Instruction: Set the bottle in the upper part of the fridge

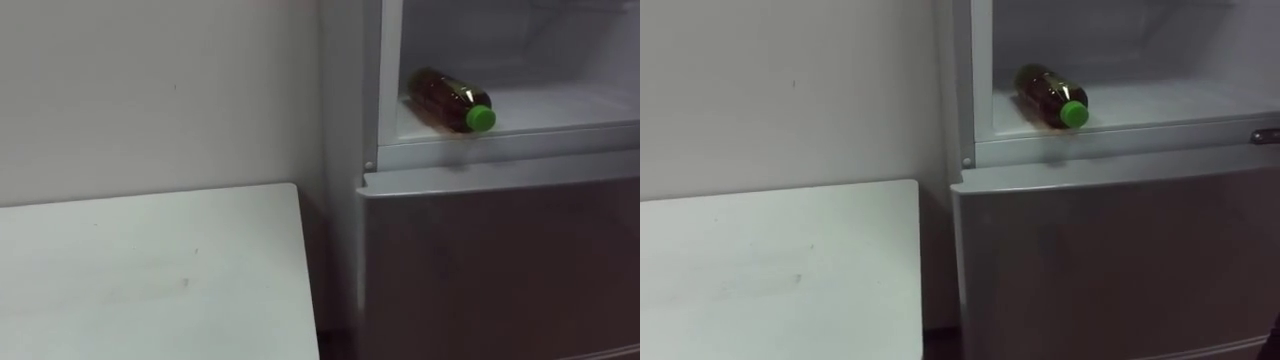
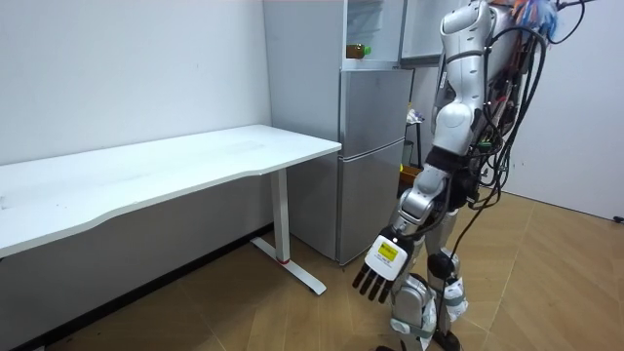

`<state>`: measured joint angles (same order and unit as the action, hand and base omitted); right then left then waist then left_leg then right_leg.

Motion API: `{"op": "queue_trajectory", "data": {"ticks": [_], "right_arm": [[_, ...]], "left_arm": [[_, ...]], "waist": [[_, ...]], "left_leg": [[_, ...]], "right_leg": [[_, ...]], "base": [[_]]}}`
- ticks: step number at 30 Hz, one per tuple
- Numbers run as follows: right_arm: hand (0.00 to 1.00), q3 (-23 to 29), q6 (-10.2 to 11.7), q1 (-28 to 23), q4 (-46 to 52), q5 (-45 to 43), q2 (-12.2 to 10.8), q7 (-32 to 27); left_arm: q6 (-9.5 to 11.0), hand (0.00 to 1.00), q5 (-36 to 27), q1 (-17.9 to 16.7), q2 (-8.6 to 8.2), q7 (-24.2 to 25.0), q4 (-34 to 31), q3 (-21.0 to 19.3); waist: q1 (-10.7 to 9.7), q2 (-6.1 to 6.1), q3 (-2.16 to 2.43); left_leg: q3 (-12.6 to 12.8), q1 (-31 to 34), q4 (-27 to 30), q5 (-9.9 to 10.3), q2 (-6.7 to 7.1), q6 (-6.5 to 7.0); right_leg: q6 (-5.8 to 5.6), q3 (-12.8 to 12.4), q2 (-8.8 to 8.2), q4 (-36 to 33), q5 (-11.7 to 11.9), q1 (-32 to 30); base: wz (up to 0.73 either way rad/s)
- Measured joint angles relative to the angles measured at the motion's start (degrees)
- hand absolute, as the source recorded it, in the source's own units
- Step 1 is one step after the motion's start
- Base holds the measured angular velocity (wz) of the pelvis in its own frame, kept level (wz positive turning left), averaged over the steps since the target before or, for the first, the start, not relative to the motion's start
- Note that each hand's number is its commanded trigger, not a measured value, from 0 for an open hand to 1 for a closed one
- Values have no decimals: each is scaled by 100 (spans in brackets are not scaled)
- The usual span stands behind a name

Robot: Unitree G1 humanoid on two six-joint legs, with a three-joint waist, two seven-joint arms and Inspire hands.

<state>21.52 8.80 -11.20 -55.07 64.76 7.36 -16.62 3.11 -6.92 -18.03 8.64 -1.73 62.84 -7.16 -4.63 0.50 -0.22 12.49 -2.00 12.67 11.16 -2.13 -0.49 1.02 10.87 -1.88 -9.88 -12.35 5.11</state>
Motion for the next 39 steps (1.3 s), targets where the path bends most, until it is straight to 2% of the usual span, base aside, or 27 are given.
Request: {"op": "queue_trajectory", "data": {"ticks": [3,6,11,13,17,21,25,30,35,39], "right_arm": [[0,157,12,-11,227,4,4,-423],[0,405,66,-8,718,-21,37,-878],[0,560,140,-130,1671,-29,244,-1588],[0,674,160,-126,2108,-248,254,-1853],[0,723,272,-95,2655,-749,403,-2472],[0,731,350,-93,3422,-1608,475,-3069],[0,868,387,-90,4203,-1804,735,-3298],[0,984,450,-47,4574,-2267,1107,-3503],[0,1077,441,7,5402,-2924,1141,-3532],[0,1147,437,213,5783,-3253,1273,-3533]], "left_arm": [[2,0,-4,66,-40,-28,-1,-190],[53,0,-22,53,-35,-38,-2,-199],[103,0,-24,-4,-45,-51,-212,-204],[103,0,-23,-38,-42,-61,-304,-204],[104,0,-22,-52,-37,-68,-376,-203],[105,0,-16,-61,-29,-68,-376,-204],[116,0,35,-68,-28,-67,-555,-222],[217,0,152,-108,-18,-67,-553,-390],[222,0,161,-214,38,-66,-515,-396],[222,0,196,-289,59,-66,-504,-397]], "waist": [[11,59,7],[-13,60,13],[-78,100,15],[-159,133,15],[-141,219,11],[-125,203,10],[-117,200,14],[-84,214,22],[-35,246,32],[18,353,32]], "left_leg": [[36,-24,-34,0,3,-1],[160,-103,-84,1,6,-1],[180,-175,-163,0,59,0],[159,-173,-178,0,80,1],[159,-153,-197,0,91,2],[166,-158,-197,1,92,1],[158,-154,-196,1,92,1],[144,-162,-195,0,91,2],[145,-172,-195,-1,91,3],[106,-164,-192,0,92,3]], "right_leg": [[0,-43,3,0,0,-1],[-3,-133,0,-7,0,2],[-41,-141,-15,-65,-55,-1],[-64,-141,-26,-88,-94,-5],[-73,-147,-29,-77,-99,-27],[-70,-183,-19,-76,-98,-38],[-70,-157,-19,-77,-97,-37],[-67,-150,-17,-89,-96,-34],[-63,-148,-16,-105,-94,-30],[-62,-127,-15,-99,-92,-25]], "base": [[-6],[-18],[-3],[9],[-1],[-4],[2],[0],[0],[3]]}}
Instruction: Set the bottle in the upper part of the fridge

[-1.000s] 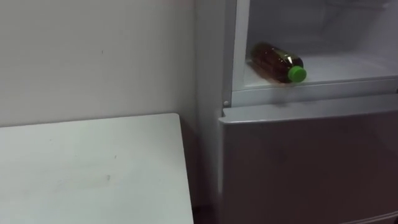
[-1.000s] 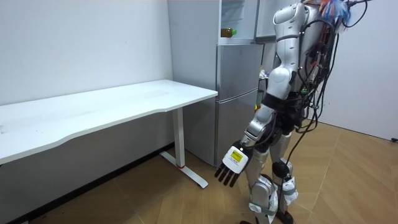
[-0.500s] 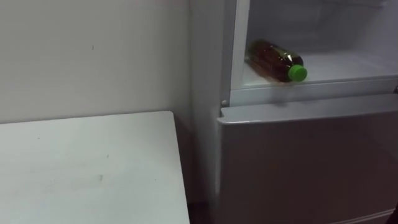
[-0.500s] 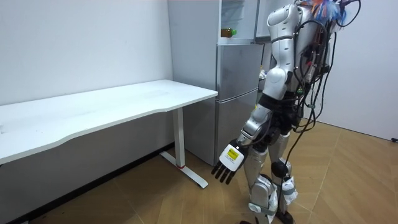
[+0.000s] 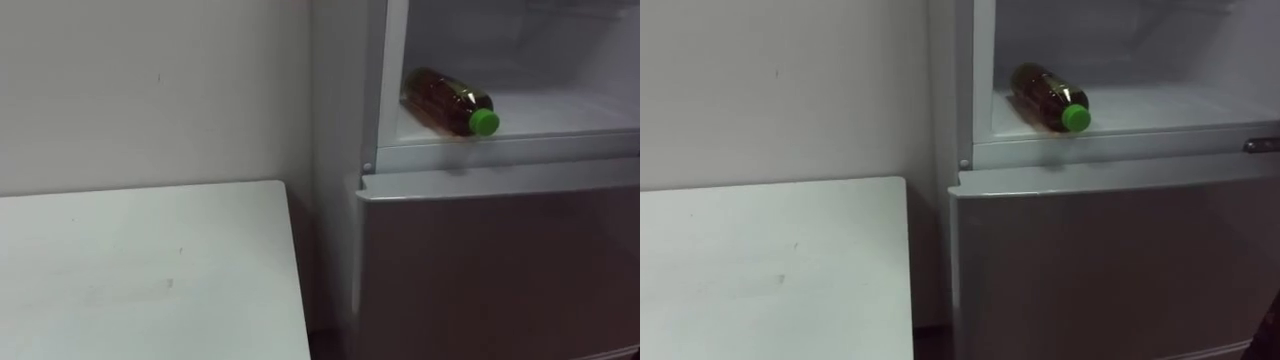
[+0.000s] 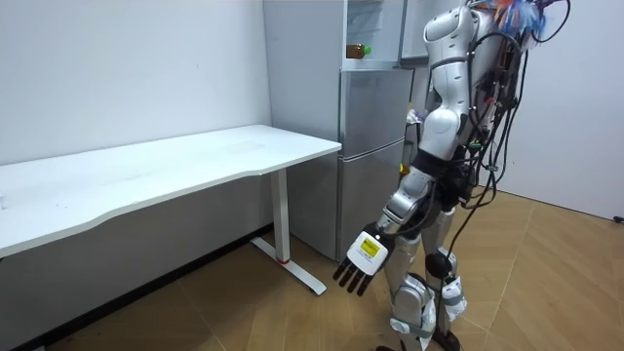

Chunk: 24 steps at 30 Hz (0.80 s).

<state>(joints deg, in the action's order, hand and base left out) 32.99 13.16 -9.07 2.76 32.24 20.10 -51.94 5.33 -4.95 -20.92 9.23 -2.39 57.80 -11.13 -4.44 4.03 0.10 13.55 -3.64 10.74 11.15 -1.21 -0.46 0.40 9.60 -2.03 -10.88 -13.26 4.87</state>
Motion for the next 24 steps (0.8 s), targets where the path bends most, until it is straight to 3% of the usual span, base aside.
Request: {"op": "queue_trajectory", "data": {"ticks": [5,11,18,20,23,24], "right_arm": [[0,-13,2,381,405,-490,131,-44],[0,-19,-23,441,469,-804,162,-66],[0,-97,-310,717,610,-878,164,-39],[0,-322,-327,761,628,-1275,210,-27],[0,-389,-385,1114,743,-1502,250,34],[0,-390,-373,1343,921,-1504,380,72]], "left_arm": [[3,0,87,-82,15,0,133,47],[-4,0,209,-84,42,14,440,56],[0,0,470,45,35,43,443,9],[0,0,471,109,32,44,445,6],[4,0,497,146,20,46,473,0],[4,0,584,153,22,46,487,0]], "waist": [[6,45,3],[-11,44,2],[4,80,-19],[30,109,-36],[36,144,-54],[34,161,-55]], "left_leg": [[-53,27,9,0,2,0],[-129,64,-3,-1,7,0],[-130,56,0,-13,7,6],[-130,43,-2,-15,7,4],[-122,34,-2,-15,8,4],[-123,35,-1,-15,8,4]], "right_leg": [[-1,16,4,9,-1,-6],[0,137,2,21,0,-1],[4,151,-7,-6,2,-9],[5,144,-4,-10,3,-1],[6,120,-4,-8,3,-2],[6,119,-2,3,4,3]], "base": [[1],[8],[0],[0],[-2],[0]]}}
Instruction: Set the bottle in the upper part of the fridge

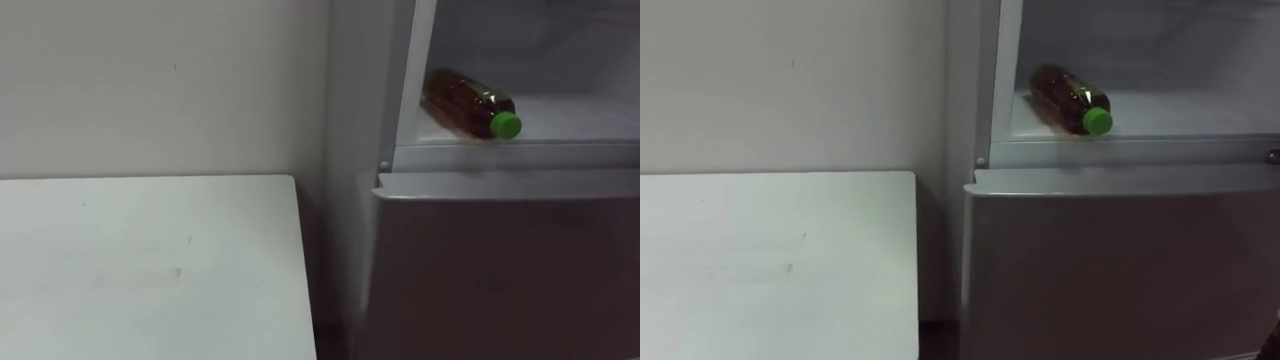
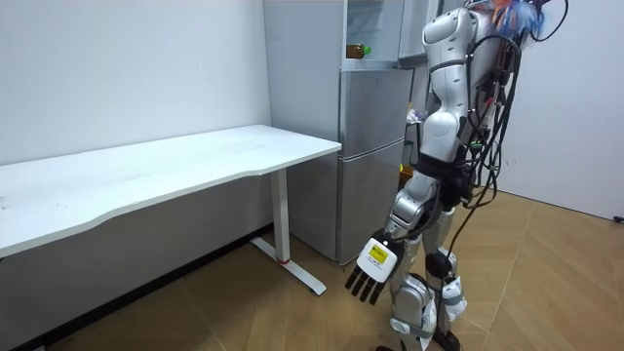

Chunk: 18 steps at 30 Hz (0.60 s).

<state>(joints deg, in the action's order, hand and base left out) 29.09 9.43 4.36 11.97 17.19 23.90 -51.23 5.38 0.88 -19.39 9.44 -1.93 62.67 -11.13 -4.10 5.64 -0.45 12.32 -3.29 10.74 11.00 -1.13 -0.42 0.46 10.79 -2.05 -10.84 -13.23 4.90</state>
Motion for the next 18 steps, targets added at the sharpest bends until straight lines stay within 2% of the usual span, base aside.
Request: {"op": "queue_trajectory", "data": {"ticks": [1,4,9,13,15,18], "right_arm": [[0,-9,61,213,91,-10,232,80],[0,-10,166,437,259,-161,542,282],[0,-89,302,528,469,-397,560,612],[0,-118,303,574,511,-400,560,763],[0,-239,303,575,573,-401,560,881],[0,-399,302,573,664,-399,560,1165]], "left_arm": [[0,0,38,12,1,0,13,0],[0,0,105,20,43,-1,37,2],[-21,0,111,29,70,-32,44,12],[-139,0,227,47,66,-39,51,45],[-184,0,341,49,65,-37,71,62],[-188,0,385,69,68,-26,116,58]], "waist": [[17,30,1],[125,95,14],[201,115,0],[313,59,7],[315,26,25],[311,-13,23]], "left_leg": [[-1,1,1,0,0,0],[-8,2,5,1,-4,-1],[-86,78,45,3,3,1],[-150,94,55,5,-4,1],[-155,99,55,4,-10,1],[-159,105,57,4,-10,1]], "right_leg": [[1,0,2,14,0,7],[4,5,6,27,2,25],[7,61,2,31,5,23],[7,101,3,40,5,17],[11,110,5,32,7,9],[15,123,2,22,9,3]], "base": [[0],[0],[8],[6],[0],[0]]}}
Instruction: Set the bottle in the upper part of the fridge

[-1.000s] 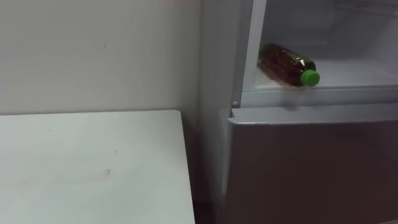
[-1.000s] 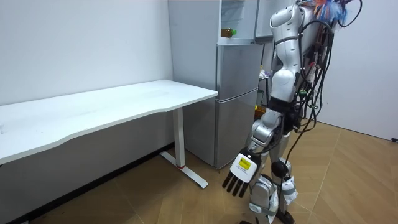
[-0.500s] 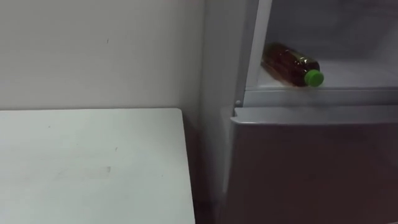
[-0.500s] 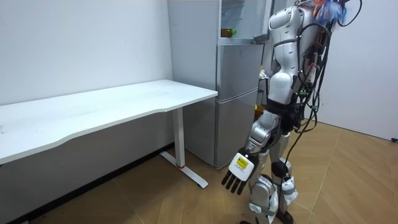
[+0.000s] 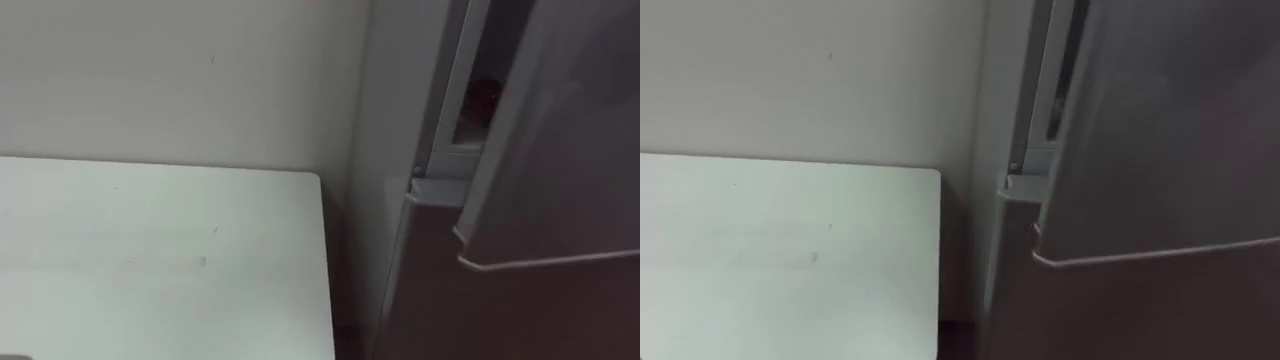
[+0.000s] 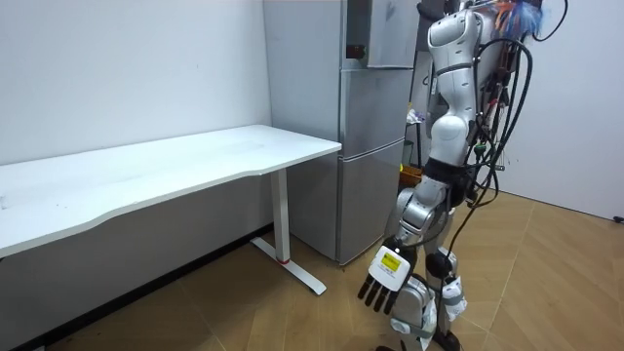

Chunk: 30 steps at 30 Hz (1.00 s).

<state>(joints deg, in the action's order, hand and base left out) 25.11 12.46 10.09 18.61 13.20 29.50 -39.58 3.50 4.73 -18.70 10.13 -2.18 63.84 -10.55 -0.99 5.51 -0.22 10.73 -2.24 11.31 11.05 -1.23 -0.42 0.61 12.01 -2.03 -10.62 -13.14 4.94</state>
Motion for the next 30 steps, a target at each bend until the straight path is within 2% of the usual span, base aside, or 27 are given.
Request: {"op": "queue_trajectory", "data": {"ticks": [3,7,9,10,12,14,19,21,24,28,30], "right_arm": [[0,-168,-3,12,59,104,0,317],[0,-427,-124,79,-13,536,1,857],[0,-556,-165,107,-172,767,17,1114],[0,-634,-254,107,-252,937,17,1301],[0,-772,-342,109,-371,1247,16,1578],[0,-881,-446,118,-549,1542,-4,1890],[0,-918,-374,515,-1072,2173,-39,2193],[0,-940,-380,595,-1202,2174,-38,2265],[0,-994,-379,733,-1528,2140,-39,2427],[0,-1026,-366,961,-1935,2067,-55,2565],[0,-1086,-274,1059,-2195,2038,-54,2597]], "left_arm": [[-1,0,-3,4,2,19,13,2],[-65,0,-1,25,4,9,39,3],[-101,0,-2,49,12,10,32,5],[-114,0,-4,61,20,13,32,15],[-171,0,-6,66,36,18,20,76],[-274,0,-3,76,39,22,7,114],[-526,0,3,168,61,18,-36,255],[-621,0,9,248,56,14,-62,258],[-753,0,131,287,56,-1,-139,254],[-865,0,328,280,57,24,-198,249],[-898,0,338,260,68,24,-198,292]], "waist": [[15,-8,15],[47,77,18],[111,109,7],[141,148,7],[162,180,-36],[198,206,-48],[179,112,-41],[214,61,-9],[267,-13,6],[293,-43,-1],[294,-41,-3]], "left_leg": [[6,-16,1,-2,-2,-1],[-4,-68,44,-3,-6,-3],[-9,-68,51,-3,-11,-3],[-10,-68,56,-3,-14,-3],[-21,-42,65,-2,-11,-2],[-37,-8,104,4,-13,4],[-141,111,241,25,-14,28],[-143,96,261,24,-17,30],[-147,-4,254,28,-15,37],[-147,-36,258,21,-18,47],[-152,-33,265,9,-19,56]], "right_leg": [[3,-1,4,-9,2,20],[17,5,7,-4,11,115],[25,6,8,-6,16,115],[27,16,7,-1,17,113],[25,59,1,8,16,108],[22,78,1,8,19,110],[13,180,-5,19,72,118],[14,205,-16,13,78,122],[14,208,-31,7,87,228],[12,209,-37,0,87,287],[-1,225,-36,1,95,293]], "base": [[0],[0],[0],[3],[9],[10],[8],[0],[-2],[0],[0]]}}
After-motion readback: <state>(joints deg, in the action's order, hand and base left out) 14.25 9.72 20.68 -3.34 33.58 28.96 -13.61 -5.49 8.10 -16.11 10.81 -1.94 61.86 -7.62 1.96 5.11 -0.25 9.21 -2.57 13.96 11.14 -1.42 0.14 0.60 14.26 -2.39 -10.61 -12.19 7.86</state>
